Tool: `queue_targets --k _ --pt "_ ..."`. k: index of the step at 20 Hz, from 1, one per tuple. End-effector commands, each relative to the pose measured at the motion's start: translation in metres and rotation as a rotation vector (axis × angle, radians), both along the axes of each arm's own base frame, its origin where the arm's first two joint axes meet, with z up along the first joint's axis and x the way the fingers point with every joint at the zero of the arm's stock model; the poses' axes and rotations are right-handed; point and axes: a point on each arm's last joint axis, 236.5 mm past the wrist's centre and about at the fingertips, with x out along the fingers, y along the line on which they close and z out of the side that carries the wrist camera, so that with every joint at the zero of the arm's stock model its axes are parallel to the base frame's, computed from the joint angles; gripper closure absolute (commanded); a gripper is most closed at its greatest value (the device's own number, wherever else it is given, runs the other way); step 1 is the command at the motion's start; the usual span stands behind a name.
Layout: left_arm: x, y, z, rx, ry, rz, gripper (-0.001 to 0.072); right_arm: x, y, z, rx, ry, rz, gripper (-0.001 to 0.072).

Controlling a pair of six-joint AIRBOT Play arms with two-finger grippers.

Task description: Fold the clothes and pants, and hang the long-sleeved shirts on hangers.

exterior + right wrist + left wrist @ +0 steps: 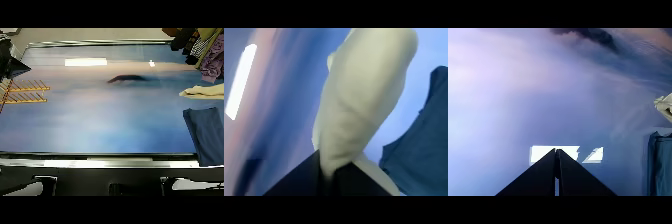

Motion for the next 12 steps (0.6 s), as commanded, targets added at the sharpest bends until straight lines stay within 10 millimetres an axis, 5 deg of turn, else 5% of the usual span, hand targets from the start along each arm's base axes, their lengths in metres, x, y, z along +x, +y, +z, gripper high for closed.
queue_targets --k 1,6,12 --pt "0.0 0.0 0.0 -0.004 0.007 0.005 0.0691 -0.039 0.0 -0.013 -0.02 0.167 -0.009 0.0689" --pt "-0.005 -0.001 -0.003 -0.001 0.027 -0.008 0.0691 -0.081 0.014 -0.031 0.018 0.363 0.047 0.0688" --pt "-0.009 -0.002 -0.005 0.001 0.041 -0.018 0.0691 -0.137 0.003 -0.041 -0.044 0.603 0.078 0.0688"
